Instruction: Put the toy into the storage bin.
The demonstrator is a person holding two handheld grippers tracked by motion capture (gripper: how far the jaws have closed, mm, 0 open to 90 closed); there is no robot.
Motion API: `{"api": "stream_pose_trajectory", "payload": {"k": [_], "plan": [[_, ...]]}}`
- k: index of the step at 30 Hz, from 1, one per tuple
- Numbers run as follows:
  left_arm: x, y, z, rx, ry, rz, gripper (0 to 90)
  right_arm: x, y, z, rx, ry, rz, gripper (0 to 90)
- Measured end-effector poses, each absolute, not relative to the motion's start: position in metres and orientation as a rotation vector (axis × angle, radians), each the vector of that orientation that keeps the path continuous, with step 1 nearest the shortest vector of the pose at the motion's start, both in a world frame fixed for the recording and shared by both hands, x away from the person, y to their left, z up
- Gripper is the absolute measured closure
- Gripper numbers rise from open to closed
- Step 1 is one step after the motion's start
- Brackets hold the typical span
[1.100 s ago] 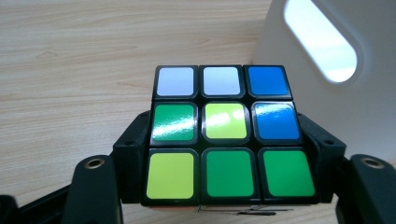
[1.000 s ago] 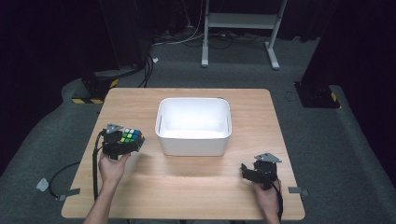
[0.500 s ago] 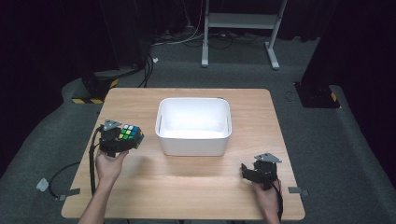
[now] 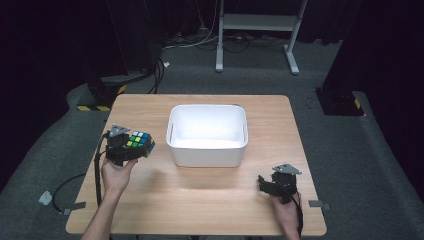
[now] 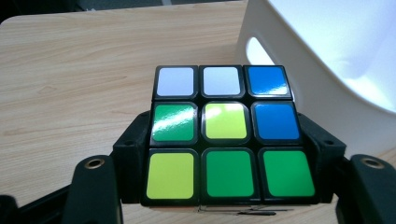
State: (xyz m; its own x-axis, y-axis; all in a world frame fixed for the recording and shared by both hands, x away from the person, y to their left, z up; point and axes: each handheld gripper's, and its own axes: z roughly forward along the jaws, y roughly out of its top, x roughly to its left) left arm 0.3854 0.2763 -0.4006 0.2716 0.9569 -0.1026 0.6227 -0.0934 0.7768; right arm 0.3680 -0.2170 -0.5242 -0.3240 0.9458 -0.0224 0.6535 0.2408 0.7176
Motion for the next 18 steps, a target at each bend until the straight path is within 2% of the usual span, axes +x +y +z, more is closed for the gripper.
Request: {"api": "stream_pose_trajectory", "payload": {"k": [18], "plan": [[0.387,0.263,-0.374,1.840,1.406,0.557,33.8,0.368,-0.217,-0.524,1.460,2.066,0.854,18.8]]}}
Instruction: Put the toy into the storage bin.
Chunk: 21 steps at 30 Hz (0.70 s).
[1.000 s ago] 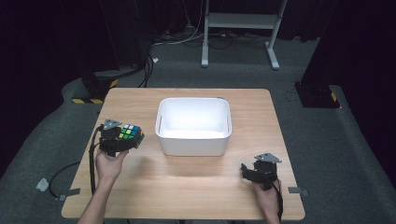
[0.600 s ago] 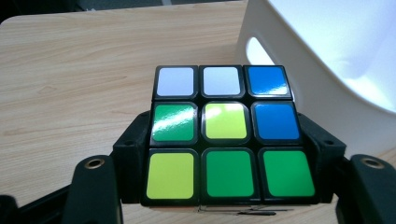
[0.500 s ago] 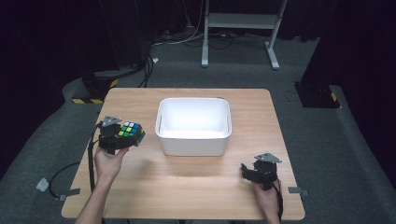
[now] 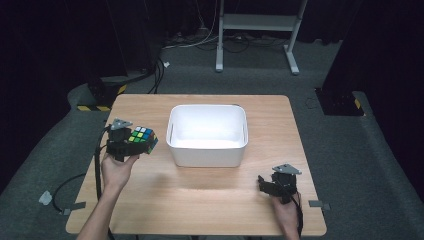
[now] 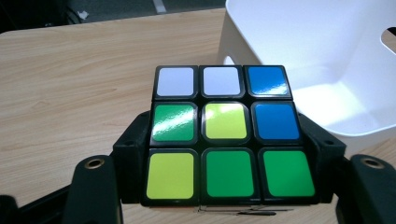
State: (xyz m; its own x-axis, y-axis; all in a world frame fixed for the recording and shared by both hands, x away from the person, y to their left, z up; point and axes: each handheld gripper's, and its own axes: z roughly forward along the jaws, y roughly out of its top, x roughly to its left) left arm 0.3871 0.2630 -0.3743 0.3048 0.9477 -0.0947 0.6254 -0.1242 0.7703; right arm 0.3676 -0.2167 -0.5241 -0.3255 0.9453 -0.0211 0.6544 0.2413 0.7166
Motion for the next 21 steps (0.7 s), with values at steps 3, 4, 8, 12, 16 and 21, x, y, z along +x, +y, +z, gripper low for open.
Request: {"api": "stream_pose_trajectory", "payload": {"k": [3,4,8,12,16,21], "plan": [[0.388,0.260,-0.373,1.845,1.405,0.557,33.8,0.368,-0.217,-0.524,1.459,2.065,0.853,18.8],[0.389,0.259,-0.372,1.845,1.403,0.558,33.8,0.368,-0.217,-0.524,1.459,2.065,0.853,18.8],[0.388,0.258,-0.369,1.839,1.399,0.558,33.8,0.367,-0.216,-0.524,1.462,2.063,0.852,18.7],[0.389,0.256,-0.363,1.831,1.397,0.557,33.8,0.367,-0.216,-0.524,1.461,2.062,0.851,18.6],[0.390,0.252,-0.354,1.837,1.372,0.561,33.8,0.367,-0.217,-0.524,1.462,2.064,0.852,18.6],[0.391,0.248,-0.349,1.834,1.361,0.565,33.7,0.368,-0.217,-0.524,1.461,2.065,0.853,18.6]]}}
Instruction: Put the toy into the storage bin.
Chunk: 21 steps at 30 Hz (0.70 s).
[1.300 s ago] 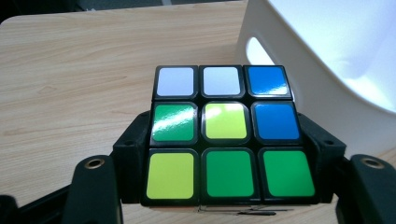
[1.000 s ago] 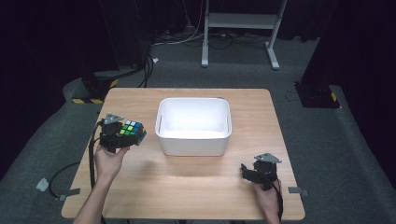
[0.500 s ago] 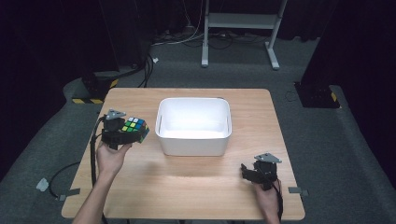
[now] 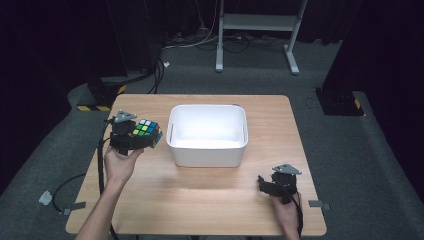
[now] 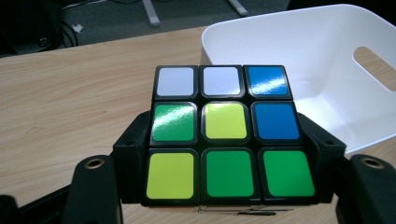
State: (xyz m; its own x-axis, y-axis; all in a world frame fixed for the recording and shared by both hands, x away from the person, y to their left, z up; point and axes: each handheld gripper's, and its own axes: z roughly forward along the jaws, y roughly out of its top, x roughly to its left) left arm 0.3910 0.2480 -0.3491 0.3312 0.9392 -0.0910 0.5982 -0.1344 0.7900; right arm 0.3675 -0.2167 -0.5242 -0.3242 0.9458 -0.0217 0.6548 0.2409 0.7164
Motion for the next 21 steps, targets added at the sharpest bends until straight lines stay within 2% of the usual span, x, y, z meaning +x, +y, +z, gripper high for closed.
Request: {"api": "stream_pose_trajectory", "payload": {"k": [21], "plan": [[0.407,0.225,-0.336,1.861,1.302,0.535,33.8,0.368,-0.217,-0.524,1.460,2.065,0.853,18.6]]}}
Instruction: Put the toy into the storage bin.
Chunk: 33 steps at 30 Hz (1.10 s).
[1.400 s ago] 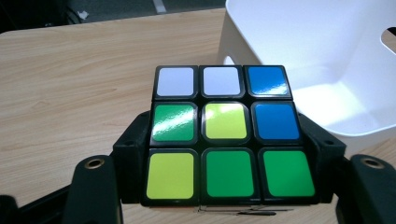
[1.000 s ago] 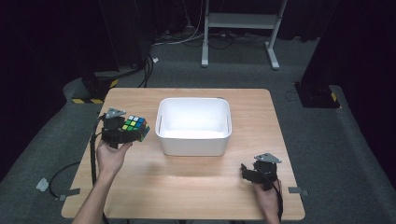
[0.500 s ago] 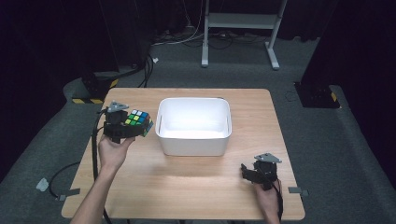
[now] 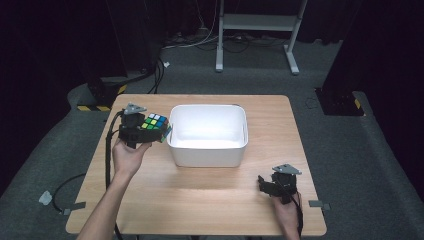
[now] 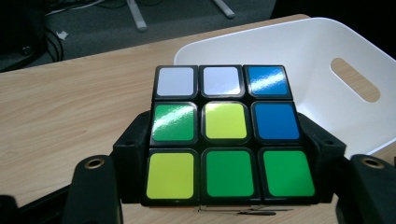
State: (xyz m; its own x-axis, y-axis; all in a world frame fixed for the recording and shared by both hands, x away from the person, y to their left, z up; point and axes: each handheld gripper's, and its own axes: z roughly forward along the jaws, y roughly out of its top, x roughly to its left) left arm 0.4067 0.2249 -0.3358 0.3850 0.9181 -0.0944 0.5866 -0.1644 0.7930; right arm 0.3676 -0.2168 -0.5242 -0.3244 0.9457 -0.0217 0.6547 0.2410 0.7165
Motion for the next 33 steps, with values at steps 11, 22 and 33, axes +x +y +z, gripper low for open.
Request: {"api": "stream_pose_trajectory", "payload": {"k": [11,22,33], "plan": [[0.416,0.209,-0.334,1.888,1.273,0.520,33.8,0.367,-0.217,-0.524,1.461,2.065,0.852,18.6],[0.429,0.196,-0.337,1.895,1.259,0.502,33.7,0.367,-0.217,-0.524,1.459,2.064,0.852,18.6],[0.440,0.180,-0.338,1.913,1.252,0.494,33.8,0.367,-0.216,-0.524,1.461,2.063,0.851,18.5]]}}
